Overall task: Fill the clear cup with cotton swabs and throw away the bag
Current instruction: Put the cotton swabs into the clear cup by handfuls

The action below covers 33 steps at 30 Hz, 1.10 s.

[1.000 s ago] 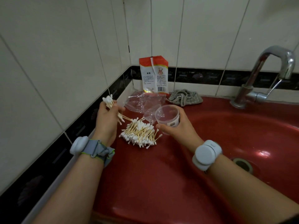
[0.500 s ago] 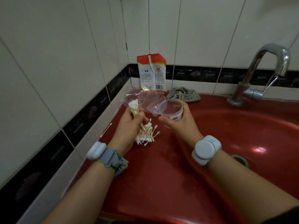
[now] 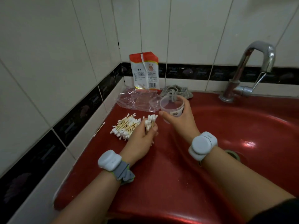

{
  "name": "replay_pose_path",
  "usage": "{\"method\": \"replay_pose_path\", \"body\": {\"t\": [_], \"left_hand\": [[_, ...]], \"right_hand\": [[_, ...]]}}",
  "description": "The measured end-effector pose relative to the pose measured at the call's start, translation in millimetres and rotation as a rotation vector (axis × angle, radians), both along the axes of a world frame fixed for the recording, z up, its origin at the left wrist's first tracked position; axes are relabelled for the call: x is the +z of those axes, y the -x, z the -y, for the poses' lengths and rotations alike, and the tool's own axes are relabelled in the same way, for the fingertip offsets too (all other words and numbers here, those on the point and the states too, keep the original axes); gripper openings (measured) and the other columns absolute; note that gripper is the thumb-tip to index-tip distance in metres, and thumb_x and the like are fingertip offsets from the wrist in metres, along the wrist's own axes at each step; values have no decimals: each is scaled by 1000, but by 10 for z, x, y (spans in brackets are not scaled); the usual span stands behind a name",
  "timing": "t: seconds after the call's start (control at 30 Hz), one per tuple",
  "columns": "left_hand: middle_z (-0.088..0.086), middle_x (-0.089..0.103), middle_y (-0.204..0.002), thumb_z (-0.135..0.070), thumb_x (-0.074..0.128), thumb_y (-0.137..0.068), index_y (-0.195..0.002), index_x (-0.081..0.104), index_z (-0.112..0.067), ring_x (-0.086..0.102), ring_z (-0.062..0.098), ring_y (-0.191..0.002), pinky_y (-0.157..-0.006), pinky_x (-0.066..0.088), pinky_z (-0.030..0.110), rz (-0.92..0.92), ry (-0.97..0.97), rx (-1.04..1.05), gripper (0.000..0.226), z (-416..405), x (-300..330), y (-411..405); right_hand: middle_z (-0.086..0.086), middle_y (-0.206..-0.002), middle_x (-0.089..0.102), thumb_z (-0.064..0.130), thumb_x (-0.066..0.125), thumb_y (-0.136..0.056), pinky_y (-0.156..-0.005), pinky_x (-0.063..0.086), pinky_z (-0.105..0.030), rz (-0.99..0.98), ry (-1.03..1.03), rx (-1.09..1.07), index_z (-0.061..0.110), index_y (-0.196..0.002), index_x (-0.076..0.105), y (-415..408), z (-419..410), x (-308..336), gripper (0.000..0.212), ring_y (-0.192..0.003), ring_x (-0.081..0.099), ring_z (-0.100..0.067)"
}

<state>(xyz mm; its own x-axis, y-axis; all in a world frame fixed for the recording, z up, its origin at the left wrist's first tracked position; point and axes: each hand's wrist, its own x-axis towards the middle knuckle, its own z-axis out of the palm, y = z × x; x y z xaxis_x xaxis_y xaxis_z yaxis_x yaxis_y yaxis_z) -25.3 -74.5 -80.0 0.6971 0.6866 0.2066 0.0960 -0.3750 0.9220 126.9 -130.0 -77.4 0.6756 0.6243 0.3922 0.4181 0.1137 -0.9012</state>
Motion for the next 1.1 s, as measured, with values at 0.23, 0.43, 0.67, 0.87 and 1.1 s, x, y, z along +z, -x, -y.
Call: {"method": "replay_pose_path", "body": {"t": [0.23, 0.43, 0.67, 0.87, 1.1], "left_hand": [[8, 59, -74, -18, 49, -96, -87, 54, -3, 54, 6, -65, -64, 45, 24, -44, -113, -6, 18, -45, 32, 70], [-3, 61, -84, -25, 44, -97, -109, 47, -24, 61, 14, -76, -73, 49, 34, -75, -260, 95, 12, -257, 444, 142], [16, 62, -108, -21, 44, -94, -108, 46, -12, 59, 34, -95, -77, 47, 40, -654, -731, 17, 16, -391, 728, 2], [18, 53, -125, -10, 47, -91, -131, 39, -6, 55, 36, -112, -86, 44, 39, -864, -916, -38, 41, -288, 806, -153], [11, 57, -119, -17, 64, -82, -113, 56, -6, 56, 27, -108, -83, 41, 27, -754, -804, -123, 33, -278, 868, -116]], "right_hand": [[0, -125, 52, 48, 80, -54, -102, 43, -38, 28, 14, 47, 41, -117, 45, 41, -28, -47, 73, -120, 50, -17], [-2, -128, 47, 20, 88, -60, -105, 34, -27, 184, 79, 109, 21, -127, 45, 31, 10, 10, 80, -123, 41, -14], [-3, -130, 47, 22, 86, -60, -106, 32, -34, 364, 149, 155, 17, -131, 46, 151, -6, 76, 82, -124, 38, -18], [-10, -128, 50, 39, 74, -58, -93, 22, -12, 445, 195, 130, 16, -133, 46, 192, -42, 38, 84, -120, 42, -24], [-5, -132, 44, 29, 85, -64, -96, 25, -20, 440, 226, 144, 20, -137, 41, 153, 3, 18, 84, -122, 38, -21]]}}
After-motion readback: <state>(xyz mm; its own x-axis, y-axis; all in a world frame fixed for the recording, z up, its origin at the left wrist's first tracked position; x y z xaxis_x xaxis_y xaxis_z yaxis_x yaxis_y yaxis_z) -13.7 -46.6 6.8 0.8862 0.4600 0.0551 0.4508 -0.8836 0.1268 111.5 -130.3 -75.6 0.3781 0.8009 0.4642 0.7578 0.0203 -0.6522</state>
